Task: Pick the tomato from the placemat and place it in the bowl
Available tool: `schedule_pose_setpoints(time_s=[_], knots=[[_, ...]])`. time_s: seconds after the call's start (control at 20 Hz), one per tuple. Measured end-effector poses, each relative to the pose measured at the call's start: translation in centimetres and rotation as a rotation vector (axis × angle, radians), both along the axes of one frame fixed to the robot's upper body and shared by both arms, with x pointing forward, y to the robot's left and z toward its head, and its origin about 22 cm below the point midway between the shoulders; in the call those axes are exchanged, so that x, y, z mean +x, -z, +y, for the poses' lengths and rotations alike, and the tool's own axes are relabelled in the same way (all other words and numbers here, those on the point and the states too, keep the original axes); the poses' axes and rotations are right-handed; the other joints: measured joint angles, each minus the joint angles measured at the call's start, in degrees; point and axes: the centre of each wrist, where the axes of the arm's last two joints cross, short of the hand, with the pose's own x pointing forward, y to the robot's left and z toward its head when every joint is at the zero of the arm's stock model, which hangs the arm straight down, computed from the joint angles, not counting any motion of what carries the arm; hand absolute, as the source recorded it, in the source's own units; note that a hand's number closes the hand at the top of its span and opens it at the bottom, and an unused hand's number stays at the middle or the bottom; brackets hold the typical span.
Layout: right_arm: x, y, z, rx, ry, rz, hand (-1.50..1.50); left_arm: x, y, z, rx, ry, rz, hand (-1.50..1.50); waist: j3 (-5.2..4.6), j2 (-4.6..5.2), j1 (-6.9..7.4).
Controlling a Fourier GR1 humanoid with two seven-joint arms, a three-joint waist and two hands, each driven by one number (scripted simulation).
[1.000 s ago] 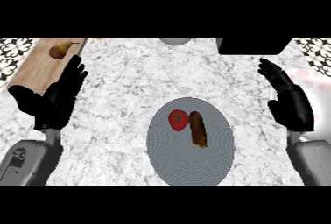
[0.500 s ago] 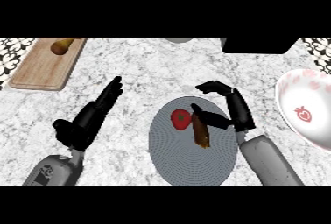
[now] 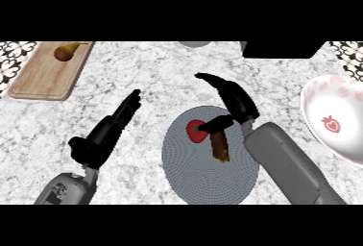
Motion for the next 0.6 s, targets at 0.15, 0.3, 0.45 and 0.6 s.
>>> schedule_pose_setpoints(time_s=[0.15,0.3,0.45,0.6], knots=[[1.2,-2.1,0.4,-0.217,-0.035,0.070,-1.50,-0.1,0.1,-0.2,0.002,0.002,0.006,0.00,-0.08,-0.24,0.07],[1.9,-3.5,1.3,-0.398,-0.091,0.199,-1.50,-0.4,0.4,-0.1,0.006,0.006,0.007,0.00,-0.12,-0.32,0.20],[2.4,-5.5,3.5,-0.523,-0.142,0.329,-1.50,-0.5,0.4,0.1,0.003,0.009,0.010,0.00,-0.10,-0.32,0.18],[2.8,-7.1,5.2,-0.606,-0.173,0.443,-1.50,-0.7,0.7,0.2,0.005,0.001,0.004,0.00,-0.04,-0.27,-0.11]])
